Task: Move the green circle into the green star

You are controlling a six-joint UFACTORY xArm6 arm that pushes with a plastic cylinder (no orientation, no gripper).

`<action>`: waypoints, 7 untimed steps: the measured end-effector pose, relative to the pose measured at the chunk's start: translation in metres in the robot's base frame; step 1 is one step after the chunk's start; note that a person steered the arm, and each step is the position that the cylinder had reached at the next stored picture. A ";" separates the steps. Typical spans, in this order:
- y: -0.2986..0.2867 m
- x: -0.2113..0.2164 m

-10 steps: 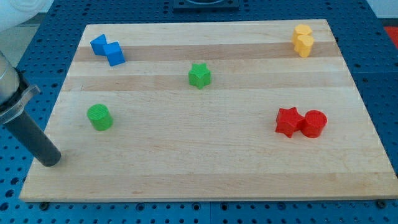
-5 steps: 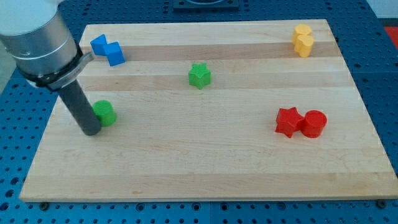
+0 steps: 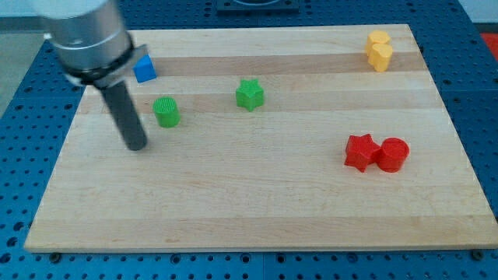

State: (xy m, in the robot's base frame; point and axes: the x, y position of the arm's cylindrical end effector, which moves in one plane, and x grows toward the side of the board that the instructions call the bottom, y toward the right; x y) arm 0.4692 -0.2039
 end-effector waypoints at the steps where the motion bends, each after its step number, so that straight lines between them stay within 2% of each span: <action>1: 0.019 -0.050; 3: 0.029 -0.052; 4: 0.097 -0.063; 5: 0.140 -0.084; 7: 0.140 -0.084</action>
